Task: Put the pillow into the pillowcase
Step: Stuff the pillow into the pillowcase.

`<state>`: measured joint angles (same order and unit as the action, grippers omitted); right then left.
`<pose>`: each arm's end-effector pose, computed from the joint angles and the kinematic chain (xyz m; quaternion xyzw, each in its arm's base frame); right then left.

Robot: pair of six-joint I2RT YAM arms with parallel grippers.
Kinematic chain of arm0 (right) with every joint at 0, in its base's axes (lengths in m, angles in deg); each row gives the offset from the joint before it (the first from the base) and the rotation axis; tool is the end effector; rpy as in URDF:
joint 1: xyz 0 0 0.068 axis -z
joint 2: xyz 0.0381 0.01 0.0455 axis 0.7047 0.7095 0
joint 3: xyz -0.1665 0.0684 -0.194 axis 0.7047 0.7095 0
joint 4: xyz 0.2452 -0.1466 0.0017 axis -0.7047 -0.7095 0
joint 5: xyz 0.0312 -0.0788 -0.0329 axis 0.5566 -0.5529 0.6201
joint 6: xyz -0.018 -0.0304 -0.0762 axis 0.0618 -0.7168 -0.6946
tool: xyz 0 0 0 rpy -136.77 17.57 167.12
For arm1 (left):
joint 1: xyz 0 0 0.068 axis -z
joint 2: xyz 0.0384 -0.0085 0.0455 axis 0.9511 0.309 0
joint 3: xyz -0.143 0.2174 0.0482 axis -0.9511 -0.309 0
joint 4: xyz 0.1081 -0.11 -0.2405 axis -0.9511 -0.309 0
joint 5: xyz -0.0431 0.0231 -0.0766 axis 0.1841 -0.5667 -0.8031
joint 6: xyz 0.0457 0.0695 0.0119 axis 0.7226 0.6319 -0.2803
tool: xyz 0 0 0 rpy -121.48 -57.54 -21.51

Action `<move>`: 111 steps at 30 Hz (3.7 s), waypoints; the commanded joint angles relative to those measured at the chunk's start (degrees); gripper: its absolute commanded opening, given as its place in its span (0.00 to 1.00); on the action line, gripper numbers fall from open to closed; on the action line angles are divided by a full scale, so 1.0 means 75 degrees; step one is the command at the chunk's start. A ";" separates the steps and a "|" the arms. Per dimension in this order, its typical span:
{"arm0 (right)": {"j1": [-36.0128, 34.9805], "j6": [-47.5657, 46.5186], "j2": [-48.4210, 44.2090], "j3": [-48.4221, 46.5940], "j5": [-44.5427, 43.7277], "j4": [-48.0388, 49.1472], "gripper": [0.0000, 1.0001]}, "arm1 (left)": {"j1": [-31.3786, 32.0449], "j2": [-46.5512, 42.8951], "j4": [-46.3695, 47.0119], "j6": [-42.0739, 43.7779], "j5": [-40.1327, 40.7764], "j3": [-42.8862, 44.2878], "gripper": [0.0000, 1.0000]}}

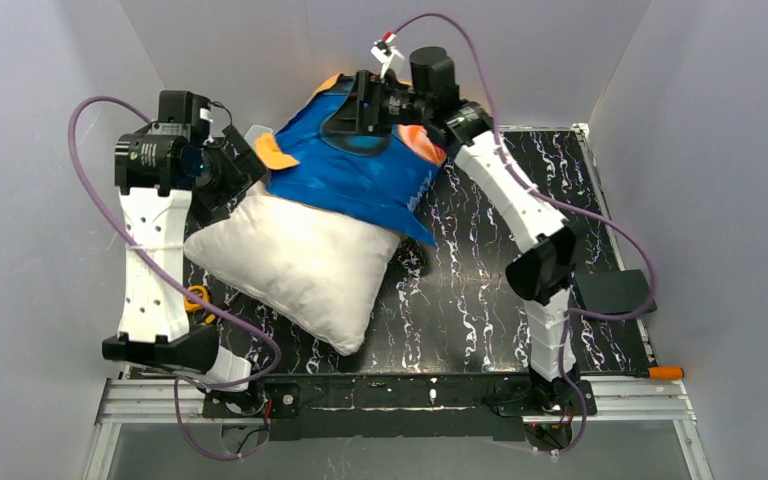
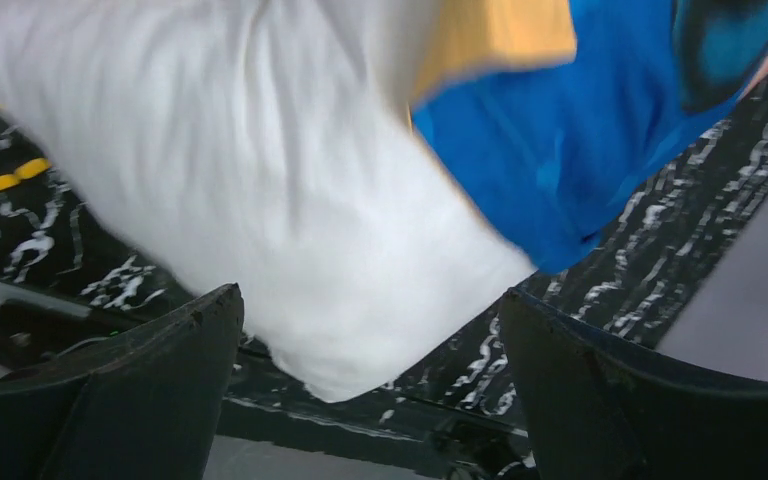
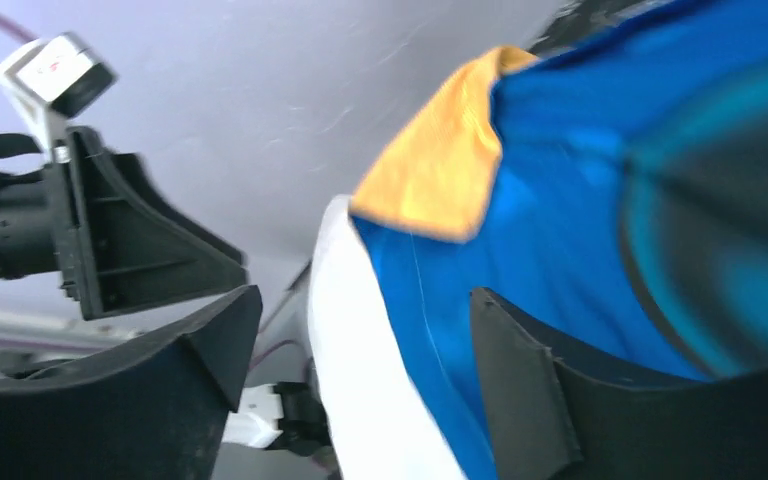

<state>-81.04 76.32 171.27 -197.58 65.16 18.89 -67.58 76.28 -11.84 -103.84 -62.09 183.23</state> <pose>0.4046 0.3519 0.4401 -0.1805 0.7157 0.5826 0.3403 0.2943 -0.0229 0.4606 -0.3017 0.8845 -0.1417 0.3263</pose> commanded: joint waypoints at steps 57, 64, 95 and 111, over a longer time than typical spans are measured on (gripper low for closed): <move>-0.3094 0.0488 -0.4601 0.4564 -0.0902 0.0225 0.01 | 0.1783 -0.0925 0.8579 -0.2856 -0.4035 -0.6672 0.00; -0.3777 0.1644 -0.4645 0.5336 -0.0178 0.1950 0.01 | 0.3037 0.0466 0.9115 -0.3152 -0.3744 -0.5106 0.00; -0.0818 0.0395 -0.3832 0.4851 0.0934 0.0379 0.01 | 0.0739 -0.5492 0.8039 -0.3039 -0.4005 -1.1445 0.94; -0.2517 0.0785 -0.3919 0.4058 0.1742 0.1935 0.01 | 0.3524 0.0416 1.2204 -0.3936 -0.3899 -0.6229 0.00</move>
<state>-86.37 74.55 144.78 -160.86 60.35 16.53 -44.91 74.75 63.72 -131.17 -89.67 126.57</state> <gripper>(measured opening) 0.030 0.100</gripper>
